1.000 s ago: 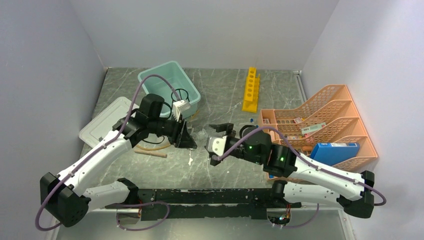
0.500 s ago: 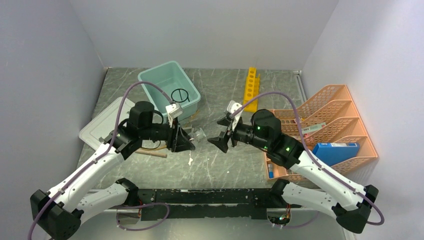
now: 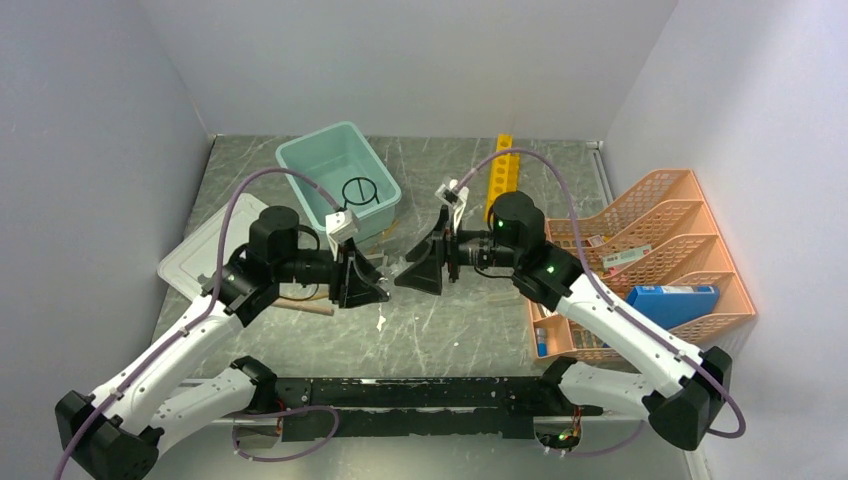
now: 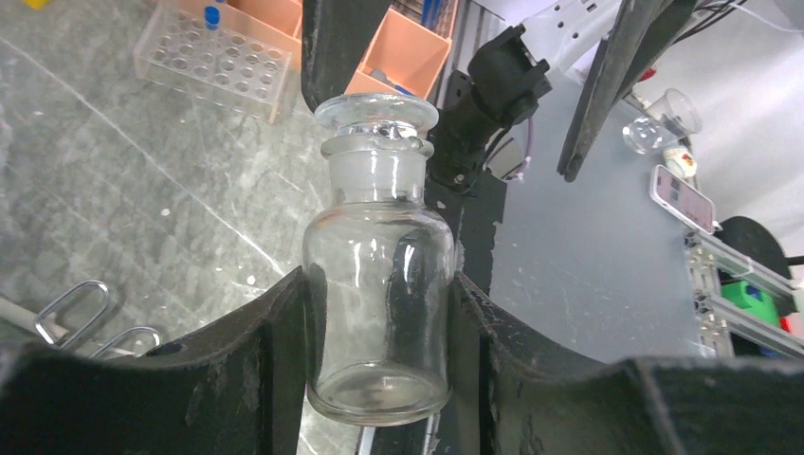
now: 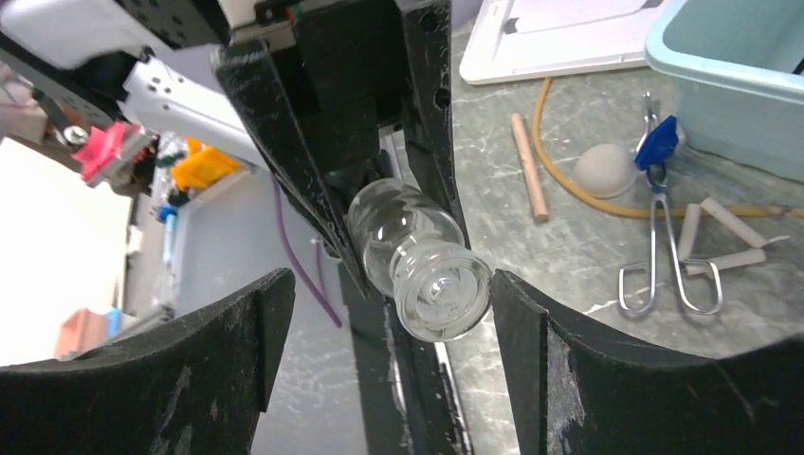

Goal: Organize the chemistry lab equipment
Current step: Pick up the collection bottle at the center of the board.

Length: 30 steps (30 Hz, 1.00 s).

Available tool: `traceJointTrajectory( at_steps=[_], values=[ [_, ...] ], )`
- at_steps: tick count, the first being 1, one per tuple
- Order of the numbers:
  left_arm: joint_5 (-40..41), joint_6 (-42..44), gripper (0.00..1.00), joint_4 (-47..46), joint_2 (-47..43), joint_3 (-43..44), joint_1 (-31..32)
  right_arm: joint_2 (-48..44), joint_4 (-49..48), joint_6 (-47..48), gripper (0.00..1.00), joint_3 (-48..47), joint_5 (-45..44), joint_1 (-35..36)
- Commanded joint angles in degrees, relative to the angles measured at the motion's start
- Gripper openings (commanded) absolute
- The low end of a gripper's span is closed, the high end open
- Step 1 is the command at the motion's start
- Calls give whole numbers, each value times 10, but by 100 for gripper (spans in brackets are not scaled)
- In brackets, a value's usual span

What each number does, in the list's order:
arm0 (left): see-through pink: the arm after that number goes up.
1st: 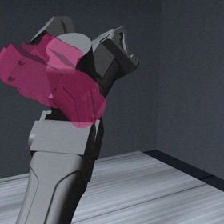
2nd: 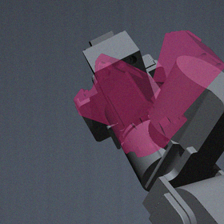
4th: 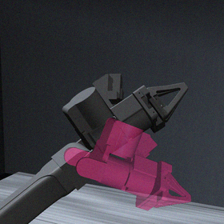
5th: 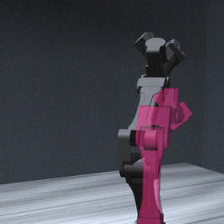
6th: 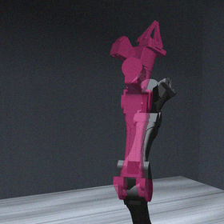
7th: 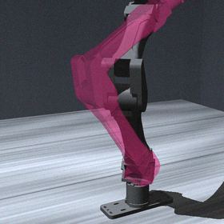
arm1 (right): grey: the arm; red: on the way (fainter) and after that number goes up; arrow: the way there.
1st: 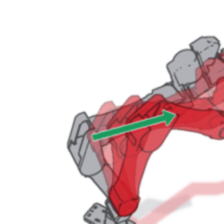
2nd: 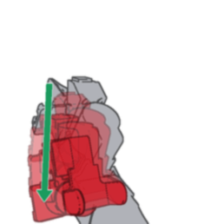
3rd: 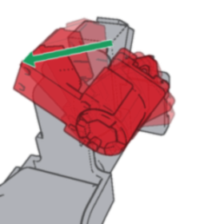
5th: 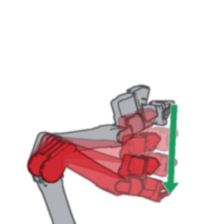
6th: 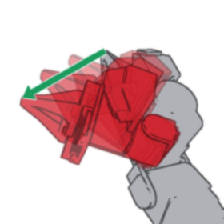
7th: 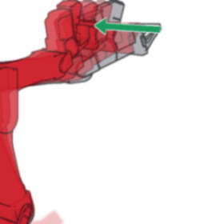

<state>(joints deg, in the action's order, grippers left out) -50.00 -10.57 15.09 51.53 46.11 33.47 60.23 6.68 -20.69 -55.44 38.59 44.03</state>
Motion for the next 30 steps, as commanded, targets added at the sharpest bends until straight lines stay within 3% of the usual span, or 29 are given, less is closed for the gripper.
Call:
traceJointTrajectory(
  at_steps=[1,5,16,30],
  values=[
    [29,47,5,-16,-25,18,-2,27,-7,-91,79,-44,20,-3],
    [78,66,5,-14,-45,14,-2,60,47,-121,79,-74,-9,-3],
    [126,97,5,-35,-60,12,-2,130,75,-177,78,-111,-10,-1],
    [121,99,5,-45,-60,2,-2,159,-9,-250,70,-100,52,5]
  ],
)
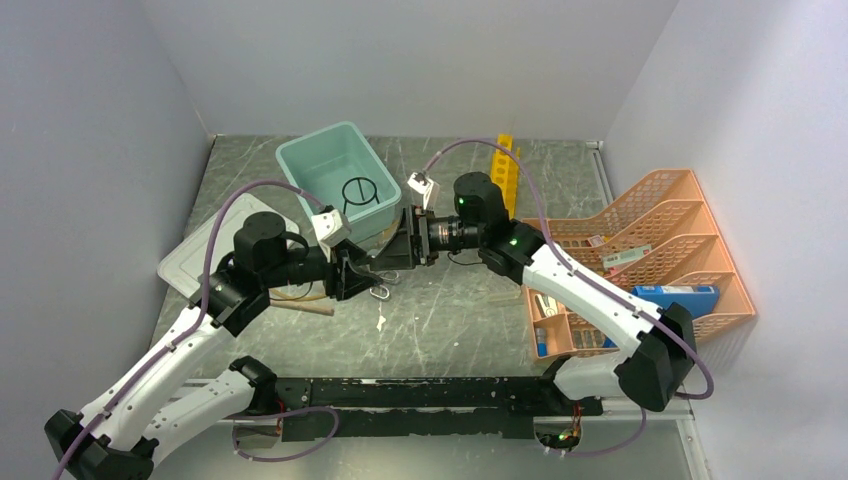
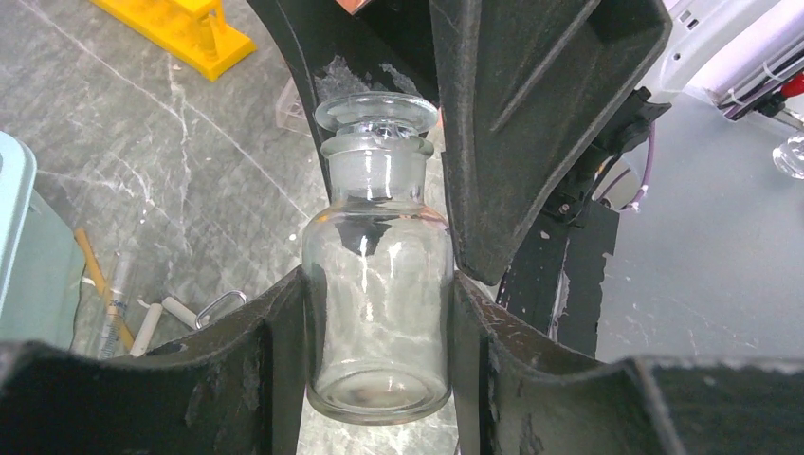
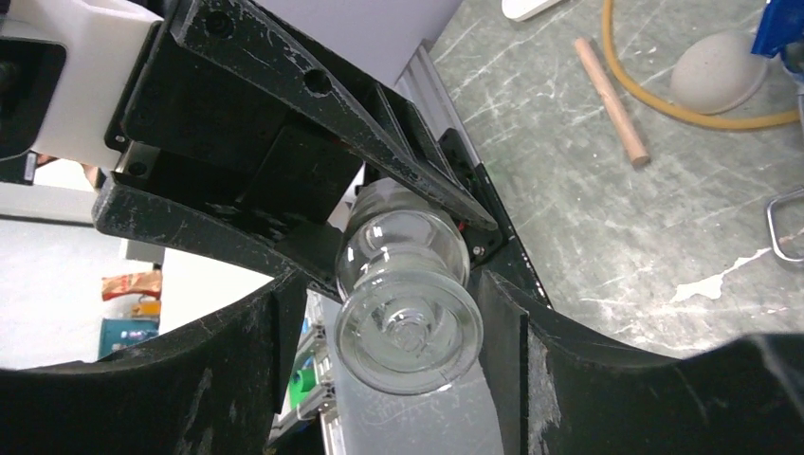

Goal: Organize the chemistry lab equipment
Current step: Pick up the collection bottle at the center of the board.

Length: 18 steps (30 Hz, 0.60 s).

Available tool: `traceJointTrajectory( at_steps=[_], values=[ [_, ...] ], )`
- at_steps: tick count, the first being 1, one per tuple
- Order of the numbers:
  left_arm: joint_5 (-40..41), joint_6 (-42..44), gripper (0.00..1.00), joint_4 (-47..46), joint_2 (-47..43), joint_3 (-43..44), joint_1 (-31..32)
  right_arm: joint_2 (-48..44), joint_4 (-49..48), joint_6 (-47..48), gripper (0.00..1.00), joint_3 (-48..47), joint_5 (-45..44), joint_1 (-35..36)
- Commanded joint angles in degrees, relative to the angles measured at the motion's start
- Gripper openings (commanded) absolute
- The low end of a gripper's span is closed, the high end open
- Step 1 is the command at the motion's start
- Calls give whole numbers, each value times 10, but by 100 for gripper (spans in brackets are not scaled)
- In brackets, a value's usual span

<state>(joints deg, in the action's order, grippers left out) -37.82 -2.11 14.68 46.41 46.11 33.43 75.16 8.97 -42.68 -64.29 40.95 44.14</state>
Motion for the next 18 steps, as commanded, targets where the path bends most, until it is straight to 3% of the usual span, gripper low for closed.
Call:
traceJointTrajectory(
  at_steps=[1,8,13,18],
  values=[
    [0,14,5,-41,-9,3,-2,12,-33,-33,69,-12,30,4],
    [7,14,5,-40,-6,3,-1,19,-38,-38,60,-16,32,6],
    [5,28,5,-35,0,7,-1,22,-35,-37,48,-19,36,5],
    [1,32,5,-34,2,9,-1,20,-42,-41,23,-12,32,5]
  ],
)
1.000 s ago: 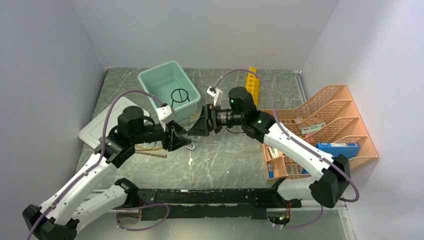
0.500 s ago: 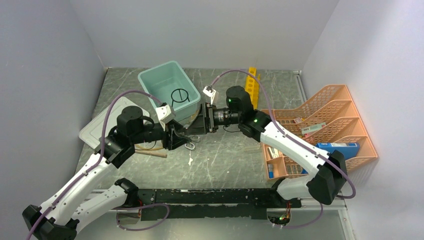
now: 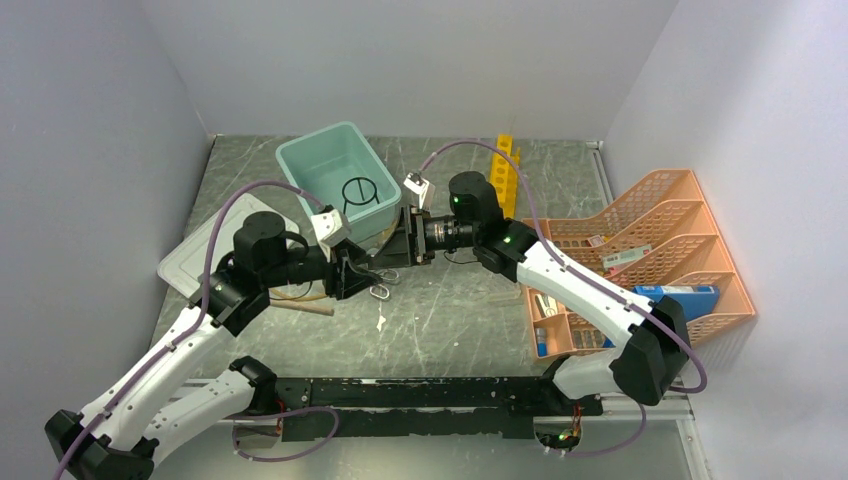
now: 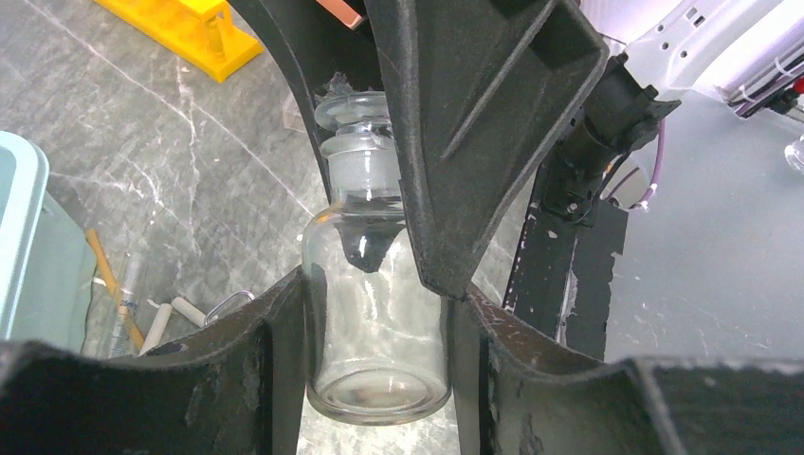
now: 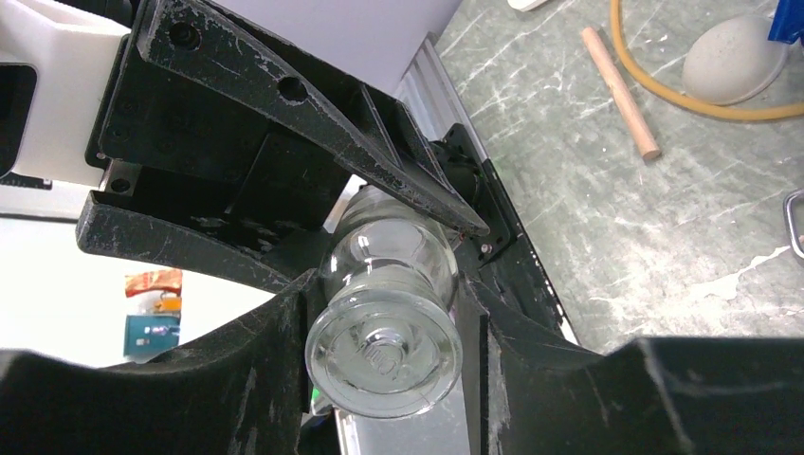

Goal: Organize the chemistry lab equipment
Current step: Pick up the collection bottle at the center of the board, then place the collection bottle in the storage box.

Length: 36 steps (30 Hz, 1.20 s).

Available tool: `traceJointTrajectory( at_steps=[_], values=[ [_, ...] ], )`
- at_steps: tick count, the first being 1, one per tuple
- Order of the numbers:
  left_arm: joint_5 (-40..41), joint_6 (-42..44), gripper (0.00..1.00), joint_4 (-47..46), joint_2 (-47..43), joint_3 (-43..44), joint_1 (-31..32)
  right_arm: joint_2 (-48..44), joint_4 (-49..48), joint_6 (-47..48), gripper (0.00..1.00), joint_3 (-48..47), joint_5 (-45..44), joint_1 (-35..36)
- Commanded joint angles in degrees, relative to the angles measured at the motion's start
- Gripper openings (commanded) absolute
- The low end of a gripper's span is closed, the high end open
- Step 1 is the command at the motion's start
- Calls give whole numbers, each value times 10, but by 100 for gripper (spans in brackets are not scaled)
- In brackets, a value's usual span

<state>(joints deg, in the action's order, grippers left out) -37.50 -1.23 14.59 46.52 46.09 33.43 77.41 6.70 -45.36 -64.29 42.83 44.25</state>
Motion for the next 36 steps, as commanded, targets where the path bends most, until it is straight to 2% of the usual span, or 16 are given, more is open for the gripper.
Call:
traceJointTrajectory(
  at_steps=[1,3,9,18,20,22,24,31,36],
  values=[
    [-3,22,7,-32,1,10,-2,-3,-20,-14,16,-11,12,4],
    [-3,21,17,-28,3,12,-1,-4,-19,-13,0,-10,8,4],
    [10,16,45,-5,15,31,-2,-15,-4,0,0,-16,-9,4],
    [84,-19,56,47,24,67,-1,-21,90,74,0,-64,-72,4],
    [101,-24,63,57,19,76,-1,-20,114,93,0,-78,-91,4],
    [118,-27,80,66,15,85,-1,-19,131,107,0,-90,-104,5],
    [137,-30,89,74,8,96,-1,-17,143,118,0,-100,-112,5],
    [246,-35,90,100,-24,134,-1,-4,190,172,0,-143,-162,11],
    [321,-41,89,129,-42,153,-1,26,235,232,0,-208,-254,38]
  ],
)
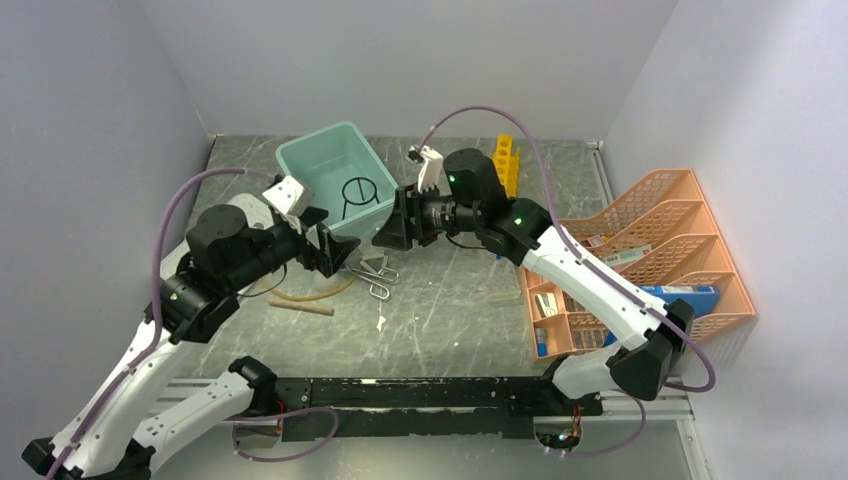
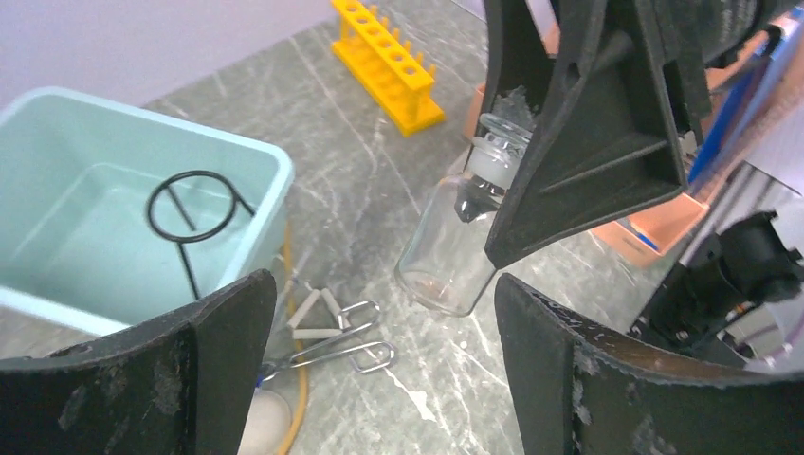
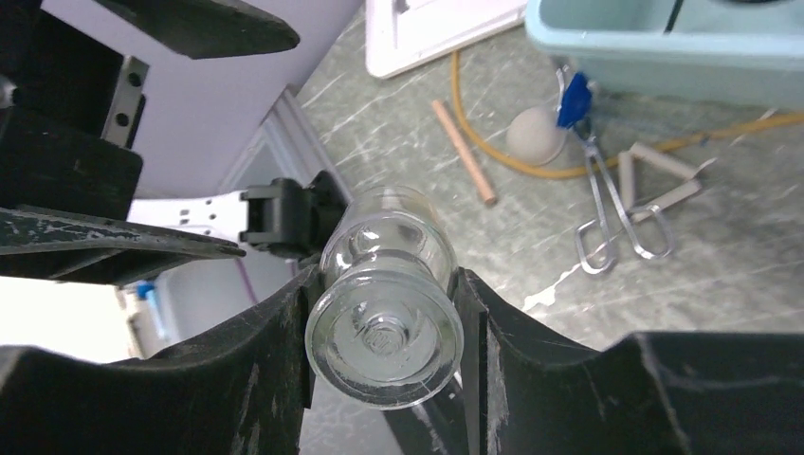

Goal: Organize the chemistry lab equipment
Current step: Place the collection bottle in the storage box.

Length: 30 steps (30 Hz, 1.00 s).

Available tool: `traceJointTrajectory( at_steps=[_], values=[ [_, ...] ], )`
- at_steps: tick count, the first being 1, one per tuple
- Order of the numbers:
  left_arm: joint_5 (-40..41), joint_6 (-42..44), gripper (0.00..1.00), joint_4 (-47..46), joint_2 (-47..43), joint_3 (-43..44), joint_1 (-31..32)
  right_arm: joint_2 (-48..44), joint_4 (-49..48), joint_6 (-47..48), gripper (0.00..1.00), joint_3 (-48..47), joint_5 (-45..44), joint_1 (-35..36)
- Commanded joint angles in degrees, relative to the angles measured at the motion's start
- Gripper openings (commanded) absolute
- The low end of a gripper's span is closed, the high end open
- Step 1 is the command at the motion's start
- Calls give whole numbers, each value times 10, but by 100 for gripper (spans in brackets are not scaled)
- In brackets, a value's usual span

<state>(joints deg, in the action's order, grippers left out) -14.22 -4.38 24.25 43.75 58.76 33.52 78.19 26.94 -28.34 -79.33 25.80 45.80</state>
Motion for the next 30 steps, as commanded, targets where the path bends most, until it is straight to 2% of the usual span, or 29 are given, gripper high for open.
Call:
traceJointTrajectory(
  at_steps=[1,7,8,9,13,16,25,30],
  values=[
    [104,-12,88,38,-17,28,-3,28,38,72,0,-72,-103,29],
    [206,-35,89,71,-49,22,-3,99,65,129,0,-165,-212,64],
    [224,-39,96,75,-55,18,-2,115,69,138,0,-183,-227,68],
    [248,-43,97,82,-61,16,-2,131,73,146,0,-199,-239,70],
    [350,-60,98,117,-77,2,-2,193,81,167,0,-262,-282,76],
    [396,-70,98,129,-91,-24,-2,239,86,176,0,-306,-312,77],
    [393,-40,98,108,-128,-87,-2,393,100,203,0,-442,-396,87],
    [409,-48,98,106,-146,-108,-2,475,130,213,0,-535,-399,87]
  ],
)
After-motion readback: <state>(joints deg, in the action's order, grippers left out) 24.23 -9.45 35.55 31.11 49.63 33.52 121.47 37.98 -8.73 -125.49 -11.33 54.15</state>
